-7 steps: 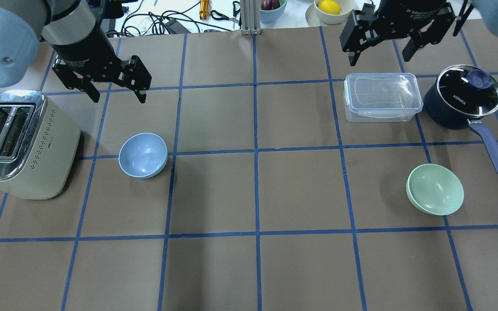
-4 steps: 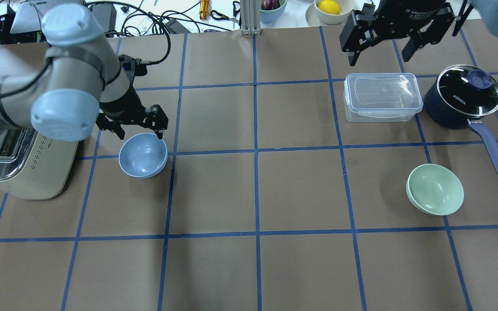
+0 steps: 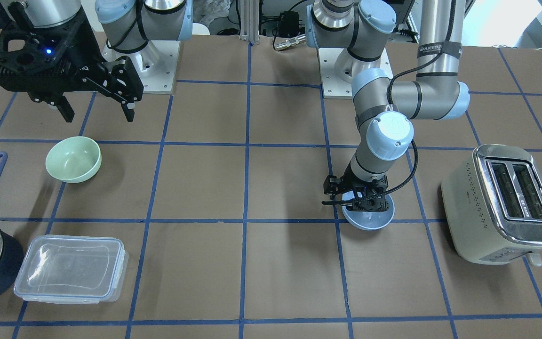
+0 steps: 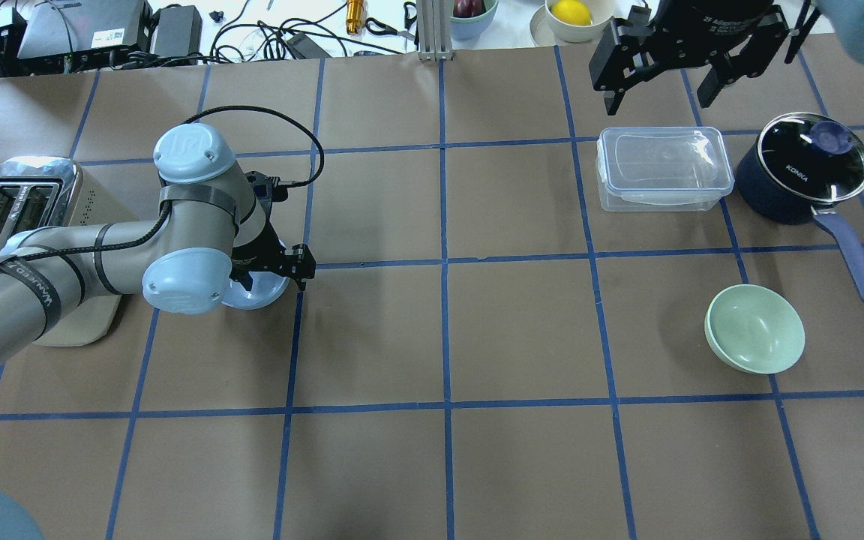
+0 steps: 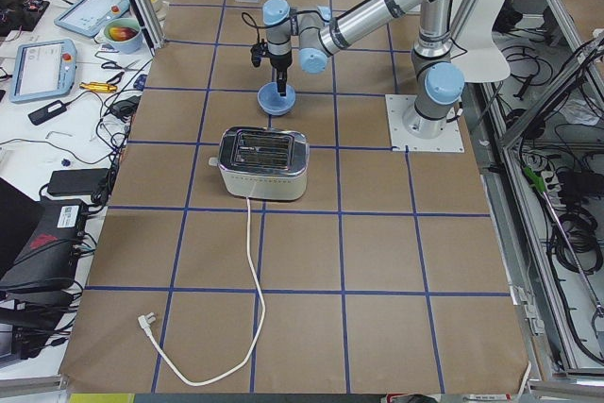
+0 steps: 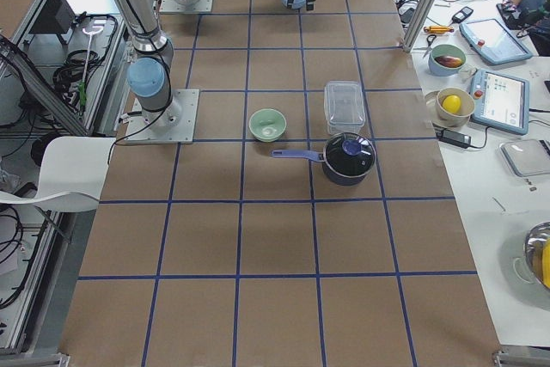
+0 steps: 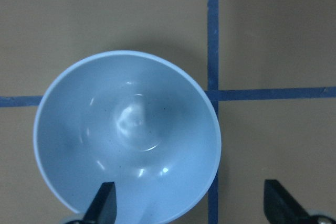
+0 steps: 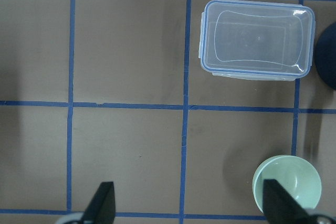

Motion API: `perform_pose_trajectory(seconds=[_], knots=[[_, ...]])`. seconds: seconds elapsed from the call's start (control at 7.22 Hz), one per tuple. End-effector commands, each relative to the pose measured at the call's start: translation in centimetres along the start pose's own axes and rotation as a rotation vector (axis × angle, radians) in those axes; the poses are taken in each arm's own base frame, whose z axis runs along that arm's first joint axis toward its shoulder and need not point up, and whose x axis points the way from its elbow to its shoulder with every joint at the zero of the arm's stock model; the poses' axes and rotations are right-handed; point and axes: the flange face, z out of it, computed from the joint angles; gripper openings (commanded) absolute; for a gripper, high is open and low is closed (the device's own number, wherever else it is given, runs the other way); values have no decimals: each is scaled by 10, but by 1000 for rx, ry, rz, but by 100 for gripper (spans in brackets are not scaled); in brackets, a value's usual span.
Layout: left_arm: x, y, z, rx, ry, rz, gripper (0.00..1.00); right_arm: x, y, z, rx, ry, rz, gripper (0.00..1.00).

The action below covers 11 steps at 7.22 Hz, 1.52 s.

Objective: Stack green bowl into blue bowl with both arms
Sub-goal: 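Lower the left gripper and grasp the light blue bowl's rim, then carry the blue bowl to the table center while right gripper approaches green bowl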

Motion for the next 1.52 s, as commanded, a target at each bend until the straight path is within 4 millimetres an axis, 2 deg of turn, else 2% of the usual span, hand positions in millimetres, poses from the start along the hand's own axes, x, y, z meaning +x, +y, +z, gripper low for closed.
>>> perform_pose_trajectory(seconds=[0.0,0.28,0.42,0.55,0.69,0.83,0.97,1.11,1.25,1.38], knots=[[5,-3,5,3,-1,8,0,1,0,0,-1,1,0,100],[10,-11,-6,43,4,17,0,1,0,0,-1,1,0,100],[26,-14,-13,62,21,-4,0,2,0,1,-4,1,2,100],[70,-17,-28,95,39,-31,0,2,0,1,-3,1,2,100],[135,-12,-35,109,47,-44,0,3,-1,2,-6,3,2,100],[203,4,-27,108,62,-52,0,5,-1,3,-13,4,5,100],[261,21,-20,117,70,-47,0,16,1,7,-53,14,20,100],[285,21,-11,129,86,-100,0,43,-2,8,-65,15,23,100],[290,12,2,159,113,-140,0,74,-5,11,-86,12,-2,100],[298,11,6,161,140,-185,0,126,1,44,-211,-11,-11,100]])
